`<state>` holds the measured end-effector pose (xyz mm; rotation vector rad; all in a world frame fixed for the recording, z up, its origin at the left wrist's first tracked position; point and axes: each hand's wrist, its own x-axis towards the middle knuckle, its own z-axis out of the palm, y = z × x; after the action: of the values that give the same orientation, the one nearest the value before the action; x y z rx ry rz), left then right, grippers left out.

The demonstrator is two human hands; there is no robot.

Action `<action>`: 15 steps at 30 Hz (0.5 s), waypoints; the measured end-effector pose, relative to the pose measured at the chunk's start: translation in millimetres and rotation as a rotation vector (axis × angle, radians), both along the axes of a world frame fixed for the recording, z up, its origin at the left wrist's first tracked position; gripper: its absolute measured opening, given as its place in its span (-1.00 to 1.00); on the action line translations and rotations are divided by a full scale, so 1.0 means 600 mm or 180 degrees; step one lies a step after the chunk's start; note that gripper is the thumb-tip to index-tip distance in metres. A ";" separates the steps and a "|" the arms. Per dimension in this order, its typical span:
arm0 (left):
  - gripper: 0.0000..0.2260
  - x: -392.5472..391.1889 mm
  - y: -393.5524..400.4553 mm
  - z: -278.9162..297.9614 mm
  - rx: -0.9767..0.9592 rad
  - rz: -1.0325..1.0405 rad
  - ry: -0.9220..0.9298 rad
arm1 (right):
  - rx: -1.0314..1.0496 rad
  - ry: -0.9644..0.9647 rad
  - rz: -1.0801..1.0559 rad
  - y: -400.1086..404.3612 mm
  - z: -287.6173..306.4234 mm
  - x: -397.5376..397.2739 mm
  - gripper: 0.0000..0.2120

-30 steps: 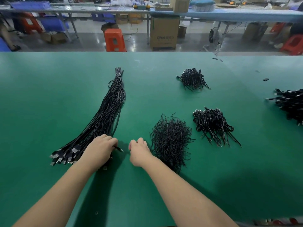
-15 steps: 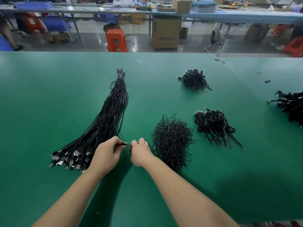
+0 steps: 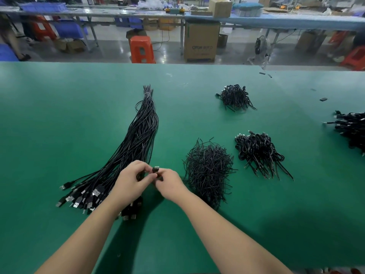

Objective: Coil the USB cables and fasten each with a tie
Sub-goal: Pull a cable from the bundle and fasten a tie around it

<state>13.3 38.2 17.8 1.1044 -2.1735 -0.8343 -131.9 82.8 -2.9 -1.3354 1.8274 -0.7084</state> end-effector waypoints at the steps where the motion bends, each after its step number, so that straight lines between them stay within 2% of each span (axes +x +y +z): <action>1: -0.91 0.000 -0.009 0.000 -0.0122 -0.0020 -0.0092 | -0.0014 0.0010 -0.0123 0.001 0.002 -0.002 -0.86; 3: -0.69 0.001 -0.035 -0.010 -0.0465 0.0380 -0.0627 | -0.0061 -0.0078 -0.0288 0.003 0.006 -0.006 -0.74; 4: -0.57 0.005 -0.046 -0.016 -0.0548 0.0669 -0.1115 | -0.0078 -0.0264 -0.0375 0.005 0.009 -0.006 -0.69; 6: -0.35 0.008 -0.059 -0.037 -0.0284 0.0957 -0.2076 | -0.0128 -0.0529 -0.0488 0.010 0.014 -0.005 -0.63; 8: -0.23 0.008 -0.064 -0.069 0.0016 0.0958 -0.2617 | -0.0225 -0.0621 -0.0533 0.012 0.016 -0.004 -0.60; 10: -0.27 -0.003 -0.063 -0.089 0.0107 0.0995 -0.2790 | -0.0303 -0.0674 -0.0547 0.012 0.020 -0.005 -0.58; 15: -0.42 -0.033 -0.079 -0.093 0.0273 0.1178 -0.2726 | -0.0465 -0.0517 -0.0198 0.006 0.031 0.000 -0.59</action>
<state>-6.7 -9.1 -38.2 2.1111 -2.4348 -0.2961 -131.9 86.5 15.6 -1.2775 1.7203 -0.9711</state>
